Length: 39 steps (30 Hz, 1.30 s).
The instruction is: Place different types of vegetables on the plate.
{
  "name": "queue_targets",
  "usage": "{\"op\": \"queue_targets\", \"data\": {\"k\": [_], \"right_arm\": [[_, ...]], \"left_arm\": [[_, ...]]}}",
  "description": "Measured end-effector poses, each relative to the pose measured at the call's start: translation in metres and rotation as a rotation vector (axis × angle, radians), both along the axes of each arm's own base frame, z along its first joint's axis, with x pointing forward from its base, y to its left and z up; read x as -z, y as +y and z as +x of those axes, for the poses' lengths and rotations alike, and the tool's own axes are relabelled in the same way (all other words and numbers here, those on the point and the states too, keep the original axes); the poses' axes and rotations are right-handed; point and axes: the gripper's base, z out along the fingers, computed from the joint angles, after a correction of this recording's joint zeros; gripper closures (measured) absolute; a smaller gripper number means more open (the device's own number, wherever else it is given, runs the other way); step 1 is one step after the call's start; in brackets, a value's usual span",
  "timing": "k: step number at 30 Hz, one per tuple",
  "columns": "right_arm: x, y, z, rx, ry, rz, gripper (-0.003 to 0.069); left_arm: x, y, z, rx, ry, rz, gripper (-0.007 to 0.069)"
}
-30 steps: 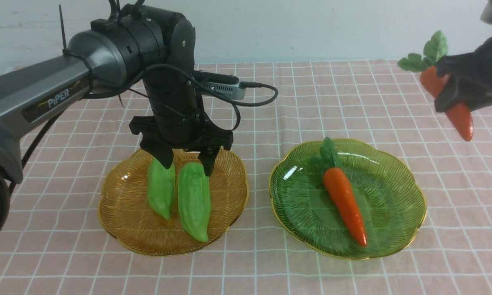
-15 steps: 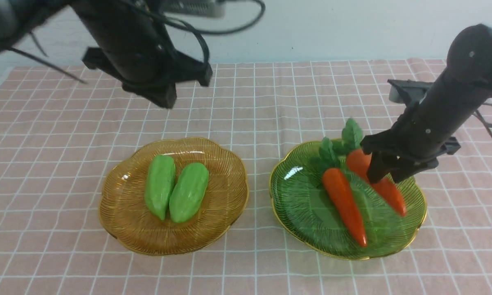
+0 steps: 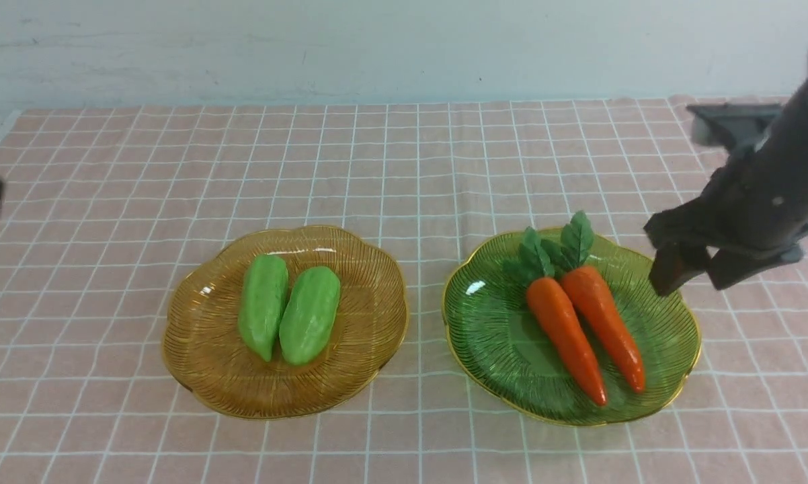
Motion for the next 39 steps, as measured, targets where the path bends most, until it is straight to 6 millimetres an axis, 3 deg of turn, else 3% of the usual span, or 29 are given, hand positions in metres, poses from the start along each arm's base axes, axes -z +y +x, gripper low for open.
{"op": "queue_targets", "data": {"k": [1, 3, 7, 13, 19, 26, 39], "right_arm": [[-0.009, -0.002, -0.012, 0.008, -0.076, 0.016, 0.0396], [-0.033, -0.012, -0.054, 0.038, -0.345, 0.076, 0.0469], [-0.042, -0.023, -0.1, 0.084, -0.657, 0.155, 0.0536], [-0.028, -0.04, -0.164, 0.145, -1.055, 0.242, 0.0586], [0.014, -0.053, -0.213, 0.187, -1.341, 0.304, 0.0634], [0.028, -0.058, -0.236, 0.173, -1.498, 0.266, 0.0642], [0.038, -0.057, -0.232, 0.155, -1.423, 0.236, 0.0642]], "left_arm": [[0.008, 0.004, -0.009, -0.005, -0.042, -0.019, 0.0628], [0.036, 0.013, -0.03, -0.013, -0.141, -0.071, 0.0628], [0.065, 0.019, -0.043, -0.014, -0.18, -0.095, 0.0628], [0.096, 0.019, -0.041, -0.021, -0.141, -0.069, 0.0628], [0.109, 0.016, -0.035, -0.017, -0.118, -0.054, 0.0628], [0.112, 0.016, -0.034, -0.017, -0.109, -0.05, 0.0627], [0.113, 0.016, -0.034, -0.018, -0.108, -0.048, 0.0627]]}}
